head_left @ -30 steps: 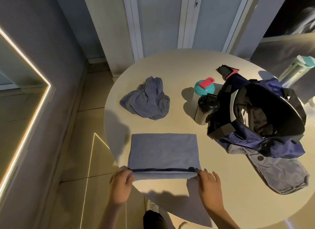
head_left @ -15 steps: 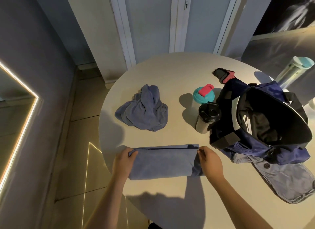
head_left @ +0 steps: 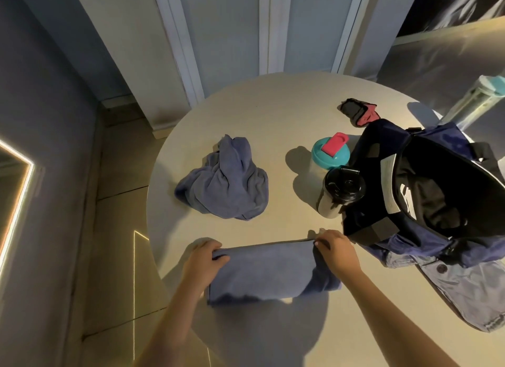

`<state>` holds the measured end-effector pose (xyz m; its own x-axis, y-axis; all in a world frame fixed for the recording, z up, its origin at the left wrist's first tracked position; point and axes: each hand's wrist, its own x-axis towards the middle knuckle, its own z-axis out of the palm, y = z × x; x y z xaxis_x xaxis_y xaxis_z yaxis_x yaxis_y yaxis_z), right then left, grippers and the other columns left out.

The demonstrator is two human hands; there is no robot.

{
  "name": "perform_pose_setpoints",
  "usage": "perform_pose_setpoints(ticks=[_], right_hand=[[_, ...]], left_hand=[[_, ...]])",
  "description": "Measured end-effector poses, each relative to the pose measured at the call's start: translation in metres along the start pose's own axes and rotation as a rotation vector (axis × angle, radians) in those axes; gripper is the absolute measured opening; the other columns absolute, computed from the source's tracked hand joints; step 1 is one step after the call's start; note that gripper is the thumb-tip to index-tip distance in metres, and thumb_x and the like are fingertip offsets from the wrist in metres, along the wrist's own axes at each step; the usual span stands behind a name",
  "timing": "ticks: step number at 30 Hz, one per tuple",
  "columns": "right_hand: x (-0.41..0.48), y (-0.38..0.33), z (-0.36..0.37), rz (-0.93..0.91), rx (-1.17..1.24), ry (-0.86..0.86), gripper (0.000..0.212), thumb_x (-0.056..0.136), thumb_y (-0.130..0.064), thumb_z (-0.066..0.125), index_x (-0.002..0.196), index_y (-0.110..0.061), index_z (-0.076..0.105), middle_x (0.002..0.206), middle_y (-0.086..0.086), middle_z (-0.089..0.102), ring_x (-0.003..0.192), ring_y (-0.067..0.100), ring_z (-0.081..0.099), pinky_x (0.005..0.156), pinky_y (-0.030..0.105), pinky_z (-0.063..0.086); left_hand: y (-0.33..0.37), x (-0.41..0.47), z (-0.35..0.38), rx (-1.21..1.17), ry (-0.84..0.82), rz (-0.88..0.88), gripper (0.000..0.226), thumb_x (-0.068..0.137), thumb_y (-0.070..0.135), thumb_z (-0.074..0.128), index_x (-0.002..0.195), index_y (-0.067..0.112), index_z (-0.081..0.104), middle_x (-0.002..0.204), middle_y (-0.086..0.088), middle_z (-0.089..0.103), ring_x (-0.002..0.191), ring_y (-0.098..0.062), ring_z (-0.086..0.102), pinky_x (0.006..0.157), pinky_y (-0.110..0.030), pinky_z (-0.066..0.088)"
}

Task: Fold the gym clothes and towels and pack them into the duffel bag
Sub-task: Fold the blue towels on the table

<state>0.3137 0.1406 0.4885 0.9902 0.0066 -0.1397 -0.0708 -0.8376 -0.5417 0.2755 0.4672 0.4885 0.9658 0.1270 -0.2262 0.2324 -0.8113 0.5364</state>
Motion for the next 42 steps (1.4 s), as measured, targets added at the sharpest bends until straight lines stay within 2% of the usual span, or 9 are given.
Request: perform_pose_setpoints(ticks=[3, 8, 14, 17, 21, 27, 31, 36, 42], right_hand=[[-0.003, 0.003, -0.001, 0.003, -0.120, -0.122, 0.029, 0.093, -0.021, 0.050, 0.120, -0.021, 0.059, 0.116, 0.003, 0.060, 0.103, 0.025, 0.055, 0.084, 0.030, 0.041], [-0.004, 0.001, -0.004, 0.065, -0.241, -0.224, 0.029, 0.092, -0.027, 0.052, 0.119, -0.016, 0.058, 0.105, 0.003, 0.054, 0.101, 0.025, 0.055, 0.081, 0.028, 0.038], [-0.016, -0.014, -0.045, -0.009, -0.027, -0.102, 0.017, 0.080, -0.017, 0.066, 0.095, -0.007, 0.067, 0.096, 0.009, 0.061, 0.090, 0.029, 0.058, 0.072, 0.031, 0.042], [-0.025, -0.015, -0.068, -0.035, 0.078, 0.051, 0.012, 0.081, -0.004, 0.064, 0.089, -0.011, 0.066, 0.083, 0.004, 0.062, 0.080, 0.024, 0.056, 0.064, 0.030, 0.038], [-0.049, -0.005, -0.073, -0.126, -0.099, 0.233, 0.015, 0.076, 0.002, 0.066, 0.081, -0.012, 0.064, 0.074, 0.004, 0.059, 0.070, 0.025, 0.051, 0.058, 0.030, 0.035], [-0.110, 0.037, -0.026, -0.202, -0.301, -0.088, 0.004, 0.056, -0.018, 0.055, 0.060, -0.018, 0.056, 0.065, -0.001, 0.048, 0.055, 0.026, 0.055, 0.044, 0.027, 0.024], [-0.132, 0.042, -0.014, -0.034, -0.282, -0.254, 0.036, 0.072, -0.043, 0.034, 0.089, -0.021, 0.057, 0.088, -0.009, 0.040, 0.093, 0.022, 0.051, 0.067, 0.031, 0.031], [-0.117, 0.017, -0.017, 0.276, 0.127, -0.068, 0.021, 0.095, -0.037, 0.047, 0.089, -0.017, 0.045, 0.083, 0.001, 0.056, 0.078, 0.024, 0.054, 0.064, 0.033, 0.039], [-0.094, 0.008, -0.018, 0.437, 0.232, -0.092, 0.026, 0.096, -0.023, 0.049, 0.073, -0.011, 0.051, 0.074, 0.009, 0.055, 0.071, 0.025, 0.049, 0.062, 0.030, 0.036]], left_hand=[[-0.003, 0.000, -0.001, 0.022, -0.049, 0.015, 0.036, 0.077, 0.020, 0.072, 0.110, 0.008, 0.066, 0.105, 0.001, 0.064, 0.096, -0.017, 0.059, 0.074, -0.015, 0.036], [0.009, -0.004, -0.008, 0.043, -0.077, 0.082, 0.012, 0.074, 0.009, 0.070, 0.069, 0.014, 0.061, 0.070, 0.002, 0.054, 0.073, -0.016, 0.051, 0.054, -0.014, 0.030], [0.029, -0.013, -0.029, -0.102, 0.059, 0.125, 0.034, 0.076, 0.003, 0.066, 0.064, 0.029, 0.050, 0.067, 0.004, 0.054, 0.065, -0.018, 0.053, 0.061, -0.032, 0.042], [0.039, -0.016, -0.042, -0.128, 0.174, 0.179, 0.009, 0.073, 0.002, 0.066, 0.073, 0.008, 0.060, 0.067, -0.001, 0.056, 0.063, -0.025, 0.052, 0.058, -0.034, 0.041], [0.040, -0.034, -0.036, 0.017, 0.326, 0.369, 0.033, 0.057, -0.017, 0.071, 0.071, 0.010, 0.058, 0.064, -0.005, 0.057, 0.059, -0.028, 0.053, 0.052, -0.032, 0.044], [0.010, -0.102, 0.029, 0.298, 0.080, 0.332, 0.044, 0.028, 0.005, 0.085, 0.052, 0.024, 0.054, 0.061, 0.012, 0.053, 0.072, -0.009, 0.039, 0.055, -0.019, 0.027], [0.008, -0.117, 0.041, 0.216, 0.165, 0.288, 0.021, 0.064, 0.045, 0.064, 0.054, 0.027, 0.057, 0.065, 0.017, 0.053, 0.076, -0.007, 0.041, 0.060, -0.007, 0.021], [0.020, -0.095, 0.037, -0.020, 0.320, 0.005, 0.002, 0.084, 0.009, 0.066, 0.084, 0.011, 0.065, 0.088, 0.001, 0.058, 0.072, -0.013, 0.050, 0.061, -0.023, 0.036], [0.035, -0.060, 0.030, -0.105, 0.184, -0.262, 0.021, 0.093, 0.021, 0.056, 0.077, 0.009, 0.050, 0.080, -0.003, 0.049, 0.069, -0.016, 0.041, 0.058, -0.024, 0.025]])
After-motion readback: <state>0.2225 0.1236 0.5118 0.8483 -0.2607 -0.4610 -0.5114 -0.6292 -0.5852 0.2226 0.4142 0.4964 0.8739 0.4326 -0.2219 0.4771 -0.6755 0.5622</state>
